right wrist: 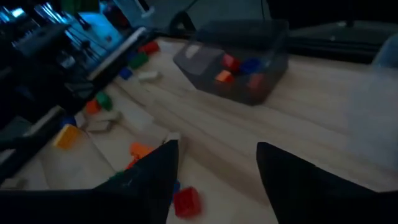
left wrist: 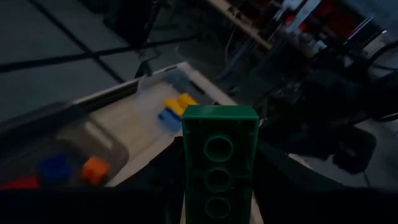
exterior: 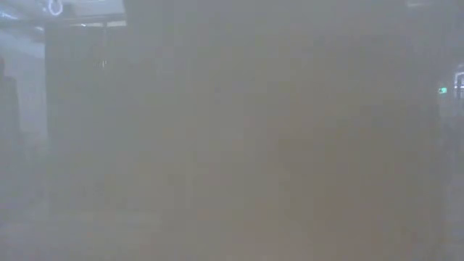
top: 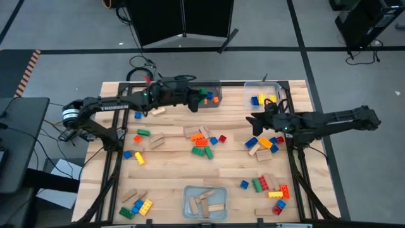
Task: Sort blocks by size
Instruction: Put the large green game piece into the transparent bin
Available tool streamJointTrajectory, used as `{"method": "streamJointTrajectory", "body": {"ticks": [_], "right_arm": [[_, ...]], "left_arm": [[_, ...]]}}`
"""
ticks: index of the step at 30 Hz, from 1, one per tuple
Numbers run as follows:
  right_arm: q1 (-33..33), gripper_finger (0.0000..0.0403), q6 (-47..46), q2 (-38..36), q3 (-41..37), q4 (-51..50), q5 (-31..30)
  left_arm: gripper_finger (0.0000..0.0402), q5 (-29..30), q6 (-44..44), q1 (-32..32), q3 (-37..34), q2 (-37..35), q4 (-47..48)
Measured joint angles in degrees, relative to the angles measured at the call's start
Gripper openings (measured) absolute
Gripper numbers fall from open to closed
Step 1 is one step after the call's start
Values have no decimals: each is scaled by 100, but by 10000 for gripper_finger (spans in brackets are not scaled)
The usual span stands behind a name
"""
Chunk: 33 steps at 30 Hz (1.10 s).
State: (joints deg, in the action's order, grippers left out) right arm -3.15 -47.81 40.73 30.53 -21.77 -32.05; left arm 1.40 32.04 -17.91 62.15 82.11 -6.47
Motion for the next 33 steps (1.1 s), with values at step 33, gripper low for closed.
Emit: {"method": "streamJointTrajectory", "body": {"ticks": [33], "right_arm": [[1205, 279, 3003, 702, -46, 3062, -308]], "left_arm": [[161, 338, -1239, 382, 4791, 3656, 1135]]}}
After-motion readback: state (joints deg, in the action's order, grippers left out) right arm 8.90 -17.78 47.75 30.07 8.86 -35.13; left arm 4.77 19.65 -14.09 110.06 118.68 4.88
